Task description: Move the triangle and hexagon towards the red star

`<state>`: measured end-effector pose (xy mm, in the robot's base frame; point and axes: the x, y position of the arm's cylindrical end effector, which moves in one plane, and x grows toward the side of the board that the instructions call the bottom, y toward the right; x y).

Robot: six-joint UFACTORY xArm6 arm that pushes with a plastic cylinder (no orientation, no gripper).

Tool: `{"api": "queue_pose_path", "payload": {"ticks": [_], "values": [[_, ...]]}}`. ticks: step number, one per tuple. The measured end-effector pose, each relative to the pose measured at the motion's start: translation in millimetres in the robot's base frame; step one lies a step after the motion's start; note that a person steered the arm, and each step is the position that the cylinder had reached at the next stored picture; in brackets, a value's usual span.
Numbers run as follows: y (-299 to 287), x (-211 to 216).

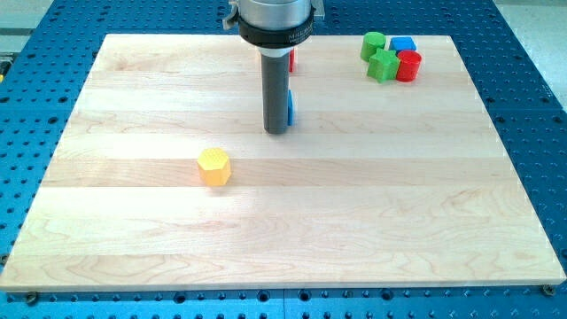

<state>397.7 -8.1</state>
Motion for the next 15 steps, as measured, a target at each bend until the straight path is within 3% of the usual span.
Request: {"api": "queue_pose_path", "payload": {"ticks": [1,4,6,9,10,11,12,15], "values": [[19.4,28.1],[6.2,-59.5],[-34.0,-55.0],[-27.7,-106.4],[-31.9,-24.2],[21.1,57.8],[-62.0,138.9],[-65.1,1.1]]}}
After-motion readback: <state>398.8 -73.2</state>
